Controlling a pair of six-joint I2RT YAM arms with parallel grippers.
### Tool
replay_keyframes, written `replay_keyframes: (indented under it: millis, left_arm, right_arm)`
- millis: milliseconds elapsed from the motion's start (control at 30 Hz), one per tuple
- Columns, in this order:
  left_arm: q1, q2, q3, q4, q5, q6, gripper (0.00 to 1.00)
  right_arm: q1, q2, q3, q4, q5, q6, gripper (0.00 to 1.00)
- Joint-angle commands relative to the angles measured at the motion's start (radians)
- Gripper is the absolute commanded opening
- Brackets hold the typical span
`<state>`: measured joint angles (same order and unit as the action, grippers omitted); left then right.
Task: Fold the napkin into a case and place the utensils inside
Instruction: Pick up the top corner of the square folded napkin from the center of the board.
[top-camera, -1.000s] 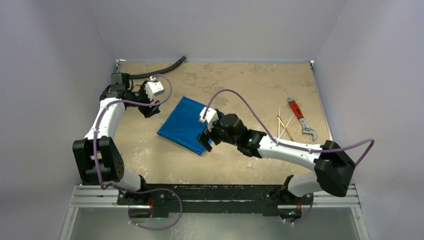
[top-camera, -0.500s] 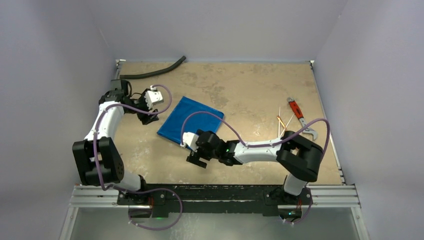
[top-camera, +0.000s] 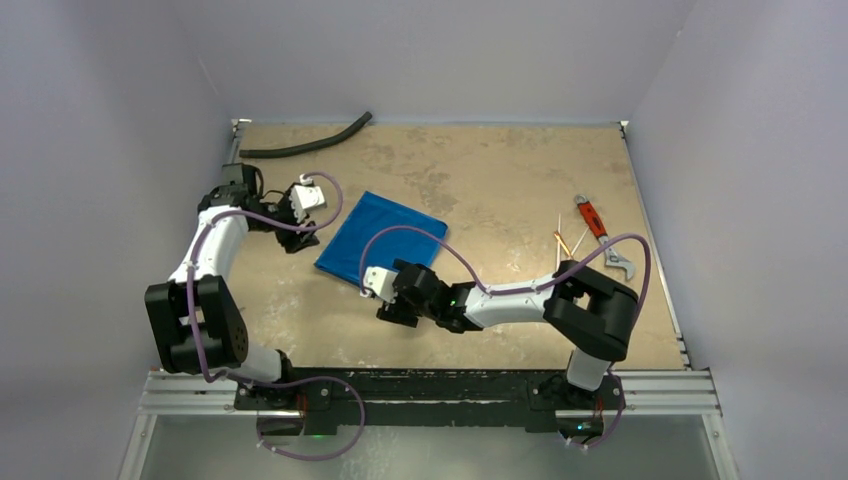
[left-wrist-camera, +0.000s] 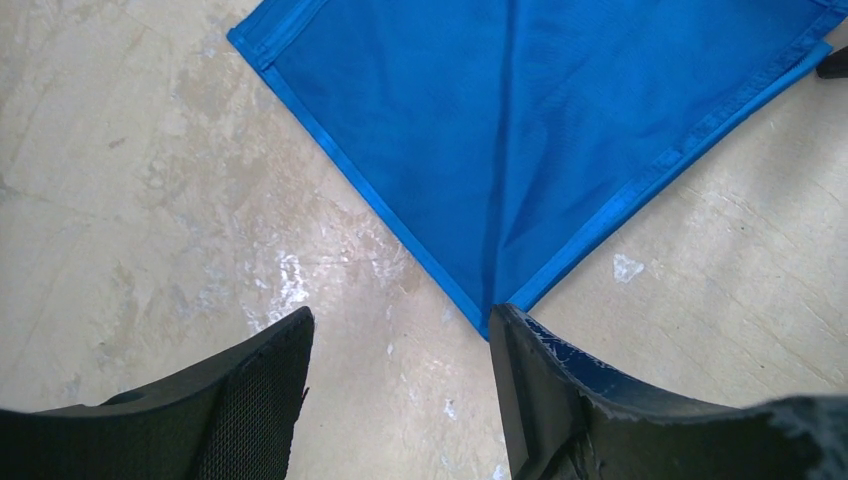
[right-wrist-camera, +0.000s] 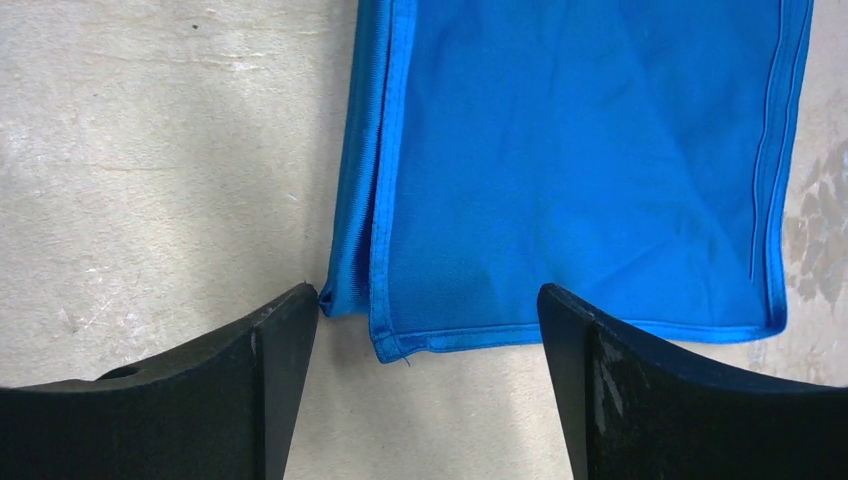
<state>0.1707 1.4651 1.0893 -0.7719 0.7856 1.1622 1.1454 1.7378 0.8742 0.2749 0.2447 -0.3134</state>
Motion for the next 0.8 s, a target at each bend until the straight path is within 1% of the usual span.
replay_keyframes:
  millis: [0,200,300,367,500,567,667,767]
  left_arm:
    - [0.016,-0.016,-0.022,-0.016,0.059,0.021,0.63]
    - [0.018,-0.019,-0.037,-0.058,0.062,0.076,0.63]
    - [0.019,-0.026,-0.071,-0.102,0.061,0.16,0.63]
    - [0.02,-0.033,-0.108,-0.124,0.058,0.218,0.64]
    - [0.018,-0.046,-0.166,-0.159,0.073,0.34,0.65]
    - [0.017,-0.043,-0.177,-0.166,0.081,0.381,0.66]
    - [0.016,-0.028,-0.186,-0.177,0.077,0.442,0.66]
    - [0.005,-0.028,-0.213,-0.147,0.063,0.471,0.65]
  right_arm:
    - [0.005,-0.017,0.005,0.013,-0.061,-0.089,0.82]
    - [0.004,0.012,0.021,-0.006,-0.148,-0.104,0.81]
    - [0.005,0.028,0.03,-0.014,-0.18,-0.099,0.8]
    - [0.003,0.045,0.032,-0.016,-0.174,-0.094,0.77]
    - [-0.017,0.066,0.037,0.003,-0.142,-0.08,0.67]
    - [-0.032,0.067,0.032,0.012,-0.12,-0.074,0.65]
    - [-0.045,0.056,0.018,0.015,-0.109,-0.08,0.65]
    - [-0.053,0.05,0.006,0.003,-0.098,-0.081,0.7]
